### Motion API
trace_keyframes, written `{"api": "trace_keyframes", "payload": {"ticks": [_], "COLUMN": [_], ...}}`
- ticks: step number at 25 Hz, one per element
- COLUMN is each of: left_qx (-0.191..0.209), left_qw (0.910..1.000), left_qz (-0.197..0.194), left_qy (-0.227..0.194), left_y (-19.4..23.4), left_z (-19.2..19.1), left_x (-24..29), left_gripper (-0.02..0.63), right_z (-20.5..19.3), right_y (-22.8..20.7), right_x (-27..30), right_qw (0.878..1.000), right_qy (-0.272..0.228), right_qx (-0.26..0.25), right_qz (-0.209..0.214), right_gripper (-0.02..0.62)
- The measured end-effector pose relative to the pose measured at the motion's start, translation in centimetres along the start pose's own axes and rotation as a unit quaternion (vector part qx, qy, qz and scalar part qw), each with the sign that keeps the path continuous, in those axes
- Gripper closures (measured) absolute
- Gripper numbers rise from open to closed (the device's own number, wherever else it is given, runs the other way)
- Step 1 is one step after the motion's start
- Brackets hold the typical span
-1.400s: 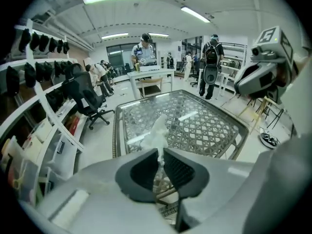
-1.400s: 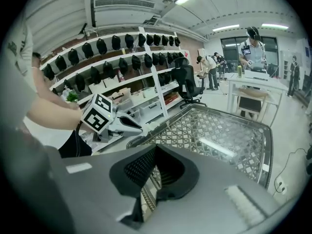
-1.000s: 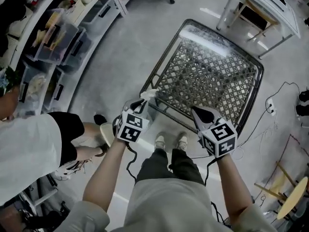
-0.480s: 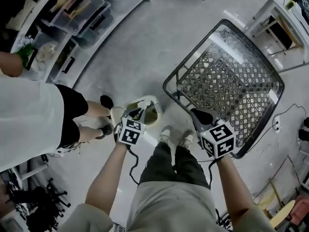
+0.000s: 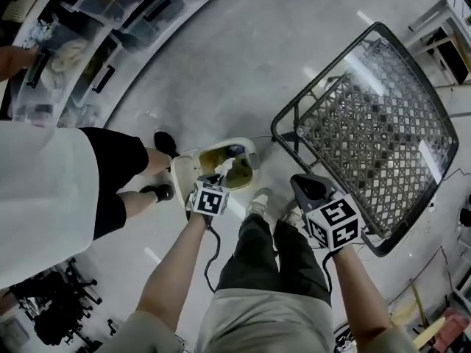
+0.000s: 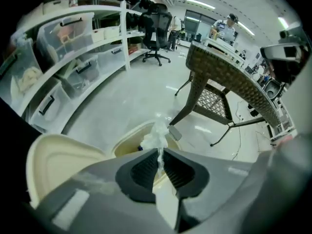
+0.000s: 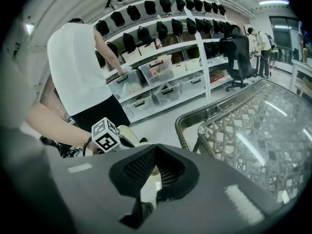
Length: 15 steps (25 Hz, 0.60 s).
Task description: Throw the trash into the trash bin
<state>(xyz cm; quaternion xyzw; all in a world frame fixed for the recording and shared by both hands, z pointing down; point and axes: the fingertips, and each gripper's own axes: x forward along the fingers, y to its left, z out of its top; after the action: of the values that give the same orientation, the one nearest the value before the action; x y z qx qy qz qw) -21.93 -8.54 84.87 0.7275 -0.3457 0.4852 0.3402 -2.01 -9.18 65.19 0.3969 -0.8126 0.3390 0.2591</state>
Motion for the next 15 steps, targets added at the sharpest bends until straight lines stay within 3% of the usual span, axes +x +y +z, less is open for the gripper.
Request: {"api": "trace_keyframes", "payload": {"ticks": [5,9,15], "left_qx": [-0.028,-0.058,-0.069], "left_qw": [0.9993,0.9972,0.9968], "left_qz": [0.009,-0.019,-0.015], "left_qy": [0.023,0.044,0.037], "left_y": [2.0,1.7,1.6], "left_z": [-1.6,-2.7,-2.8], "left_x": [3.9,6.6,6.8], "left_gripper": [0.568,0.463,0.426], "right_z": [-3.1,-4.6,-4.5], "right_y": [-0.9,-1.8,-2.4], "right_x": [3.2,4.9,4.9], "right_qw": [1.0,1.0,1.0], "right_qy": [0.015,0.022,0.019], "right_qx": [0.002,0.004,0.002], "right_qz": [0.008,0.009,0.008], "right_gripper": [0.591,0.591,0.591]}}
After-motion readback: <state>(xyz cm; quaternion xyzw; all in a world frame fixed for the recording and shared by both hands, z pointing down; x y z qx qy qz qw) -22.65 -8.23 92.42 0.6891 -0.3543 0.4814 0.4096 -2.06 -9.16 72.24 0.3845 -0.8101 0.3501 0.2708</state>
